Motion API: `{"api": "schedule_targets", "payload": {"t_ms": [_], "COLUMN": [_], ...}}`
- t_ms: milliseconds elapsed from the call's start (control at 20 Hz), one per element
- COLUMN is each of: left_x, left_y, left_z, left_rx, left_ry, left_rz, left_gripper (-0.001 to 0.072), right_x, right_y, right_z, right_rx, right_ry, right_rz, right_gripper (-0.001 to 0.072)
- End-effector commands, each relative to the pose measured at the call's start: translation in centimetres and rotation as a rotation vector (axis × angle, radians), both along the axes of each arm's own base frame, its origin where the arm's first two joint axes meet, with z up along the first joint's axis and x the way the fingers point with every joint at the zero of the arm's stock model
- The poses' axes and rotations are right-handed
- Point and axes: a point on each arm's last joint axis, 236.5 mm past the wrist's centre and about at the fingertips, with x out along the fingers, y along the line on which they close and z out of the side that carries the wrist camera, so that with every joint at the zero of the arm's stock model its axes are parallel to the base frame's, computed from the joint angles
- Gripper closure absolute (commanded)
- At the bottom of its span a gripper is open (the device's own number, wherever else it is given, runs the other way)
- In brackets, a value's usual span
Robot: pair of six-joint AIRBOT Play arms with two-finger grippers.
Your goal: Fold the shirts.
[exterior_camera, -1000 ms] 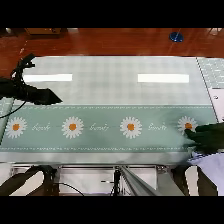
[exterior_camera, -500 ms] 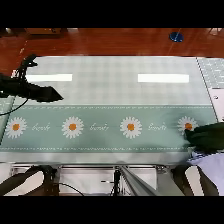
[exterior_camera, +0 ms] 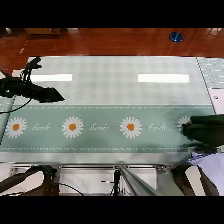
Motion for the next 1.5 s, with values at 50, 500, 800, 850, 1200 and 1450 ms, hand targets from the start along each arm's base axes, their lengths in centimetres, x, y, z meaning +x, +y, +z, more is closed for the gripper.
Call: {"api": "schedule_targets", "payload": {"t_ms": [50,500,800,850,1200,1450], "left_x": [0.7,0.7,0.5,0.4,1.1,1.1], "left_y": [0.4,0.4,1.2,1.5,2.3,2.3], "left_z": [-0.5,-1.1,-2.4,-2.7,-3.1,-3.1], "left_rx": [0.014,0.011,0.053,0.065,0.100,0.100], "left_ry": [-0.020,-0.001,0.029,0.036,0.015,0.018], "left_rz": [0.007,0.005,-0.004,-0.005,0.008,0.014], "left_gripper": [0.0261,0.0261,0.0261,0.0261,0.0261,0.0261], "right_x": [-2.3,-12.5,-23.4,-25.2,-36.1,-40.2], "right_y": [0.2,-1.7,-2.2,-1.8,-2.4,-2.7], "right_z": [-2.2,-8.7,-9.6,-9.8,-6.9,-7.8], "right_rx": [0.087,0.068,0.132,0.137,0.087,0.049], "right_ry": [0.068,0.439,0.691,0.775,1.398,1.417], "right_rz": [-0.054,-0.157,-0.445,-0.452,-0.388,-0.500], "right_gripper": [0.0684,0.0683,0.0684,0.0683,0.0683,0.0682]}}
